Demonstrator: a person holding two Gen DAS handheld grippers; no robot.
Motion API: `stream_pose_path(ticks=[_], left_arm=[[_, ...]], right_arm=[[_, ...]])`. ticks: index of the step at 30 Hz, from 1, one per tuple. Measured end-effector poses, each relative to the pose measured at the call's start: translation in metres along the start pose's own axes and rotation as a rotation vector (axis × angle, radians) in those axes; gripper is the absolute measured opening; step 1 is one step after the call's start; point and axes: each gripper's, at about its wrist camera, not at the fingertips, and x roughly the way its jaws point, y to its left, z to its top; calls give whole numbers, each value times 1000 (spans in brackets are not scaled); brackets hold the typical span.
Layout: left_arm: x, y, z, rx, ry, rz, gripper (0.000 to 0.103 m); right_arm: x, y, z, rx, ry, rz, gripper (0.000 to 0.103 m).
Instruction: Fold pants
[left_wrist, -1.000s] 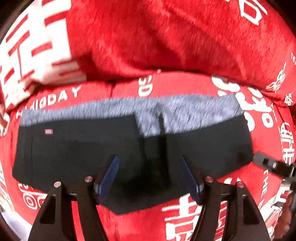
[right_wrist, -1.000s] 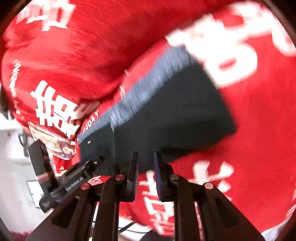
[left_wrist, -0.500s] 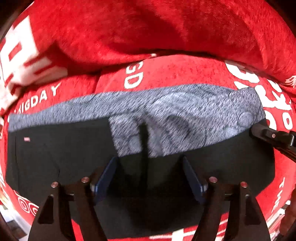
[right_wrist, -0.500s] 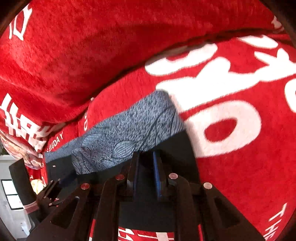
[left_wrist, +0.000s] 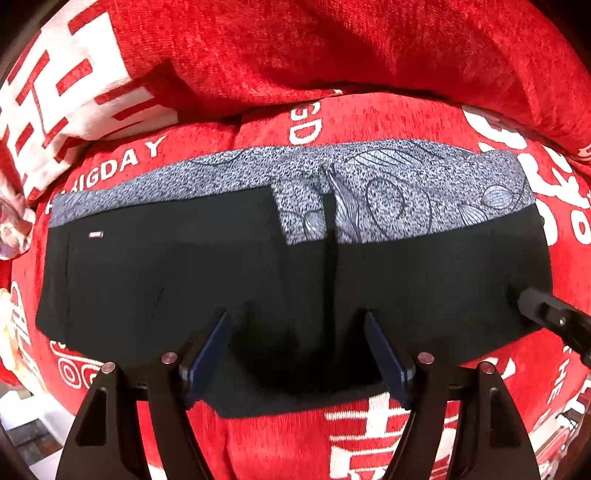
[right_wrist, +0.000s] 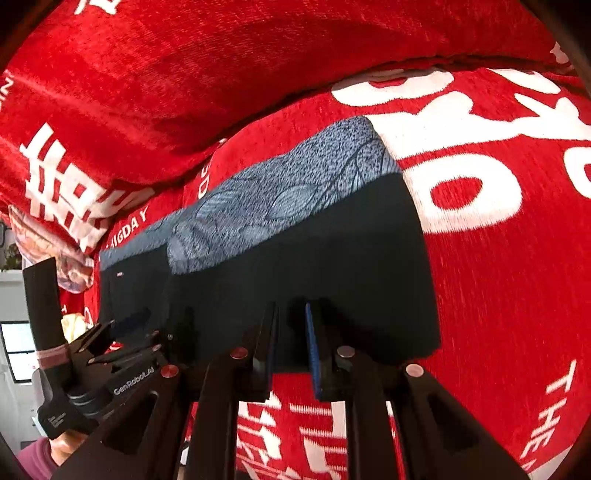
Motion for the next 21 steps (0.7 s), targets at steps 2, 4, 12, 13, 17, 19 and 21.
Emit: stream_pose_path(ticks=[2, 4, 12, 13, 17, 19, 21], left_arm=[[-2, -1, -4, -8, 6, 4, 75], [-6, -3, -9, -17, 12, 6, 75], [-18, -17, -19, -13, 18, 14, 75], [-20, -19, -20, -11, 16, 18, 75], [-23, -25, -20, -14, 7, 27, 77], [-24, -28, -21, -20, 14, 37, 96], [-28, -31, -22, -26, -6, 48, 98]], right_arm=[[-4, -1, -3, -6, 8, 1, 17], [-8, -3, -7, -7, 17, 3, 18], [-15, -9, -16, -6, 59, 2, 22], [-15, -9, -16, -11, 63, 3, 22], [-17, -7, -16, -48, 71, 1, 32], [-17, -7, -16, -55, 81, 3, 36], [-17, -8, -15, -56, 88, 1, 39]])
